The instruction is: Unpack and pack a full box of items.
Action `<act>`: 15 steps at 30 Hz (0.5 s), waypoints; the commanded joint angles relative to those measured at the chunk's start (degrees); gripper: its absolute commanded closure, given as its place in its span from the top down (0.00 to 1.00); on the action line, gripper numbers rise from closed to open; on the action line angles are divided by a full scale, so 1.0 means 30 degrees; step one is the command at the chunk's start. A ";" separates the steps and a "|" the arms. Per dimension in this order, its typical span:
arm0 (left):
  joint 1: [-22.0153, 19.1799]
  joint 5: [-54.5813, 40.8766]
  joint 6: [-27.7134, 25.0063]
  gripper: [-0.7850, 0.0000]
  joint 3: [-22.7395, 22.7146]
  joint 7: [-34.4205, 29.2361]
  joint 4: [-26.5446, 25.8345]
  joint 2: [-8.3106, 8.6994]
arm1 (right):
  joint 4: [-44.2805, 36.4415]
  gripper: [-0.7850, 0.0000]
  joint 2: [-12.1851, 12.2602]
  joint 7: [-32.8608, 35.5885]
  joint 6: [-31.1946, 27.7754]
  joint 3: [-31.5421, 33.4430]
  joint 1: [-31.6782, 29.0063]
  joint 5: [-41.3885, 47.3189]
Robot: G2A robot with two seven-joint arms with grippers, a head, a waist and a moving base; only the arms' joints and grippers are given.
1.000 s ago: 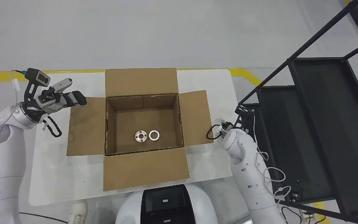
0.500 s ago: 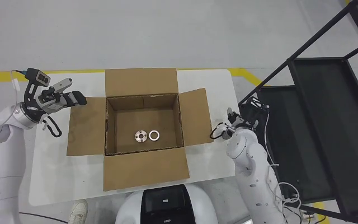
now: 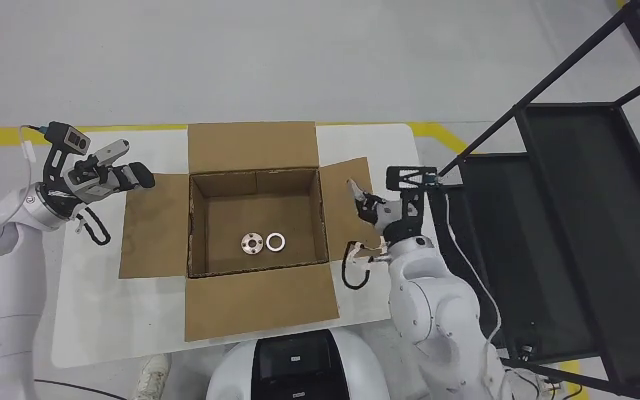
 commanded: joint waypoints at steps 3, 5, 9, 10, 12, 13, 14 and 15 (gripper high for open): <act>0.0000 0.0000 0.0000 1.00 0.0000 0.0000 0.0000 0.0000 | 0.0281 1.00 -0.0005 0.2062 -0.1792 -0.1456 0.1073 -0.0795; 0.0000 0.0000 0.0000 1.00 0.0000 0.0000 0.0000 0.0000 | 0.0648 1.00 -0.0083 0.2900 -0.1952 -0.2240 0.1764 -0.0988; 0.0000 0.0000 0.0000 1.00 0.0000 0.0000 0.0000 0.0000 | 0.1190 1.00 -0.0181 0.3645 -0.2054 -0.2821 0.2489 -0.0702; 0.0000 0.0000 0.0000 1.00 0.0000 0.0000 0.0000 0.0000 | 0.1190 1.00 -0.0181 0.3645 -0.2054 -0.2821 0.2489 -0.0702; 0.0000 0.0000 0.0000 1.00 0.0000 0.0000 0.0000 0.0000 | 0.1190 1.00 -0.0181 0.3645 -0.2054 -0.2821 0.2489 -0.0702; 0.0000 0.0000 0.0000 1.00 0.0000 0.0000 0.0000 0.0000 | 0.1190 1.00 -0.0181 0.3645 -0.2054 -0.2821 0.2489 -0.0702; 0.0000 0.0000 0.0000 1.00 0.0000 0.0000 0.0000 0.0000 | 0.1190 1.00 -0.0181 0.3645 -0.2054 -0.2821 0.2489 -0.0702; 0.0000 0.0000 0.0000 1.00 0.0000 0.0000 0.0000 0.0000 | 0.1190 1.00 -0.0181 0.3645 -0.2054 -0.2821 0.2489 -0.0702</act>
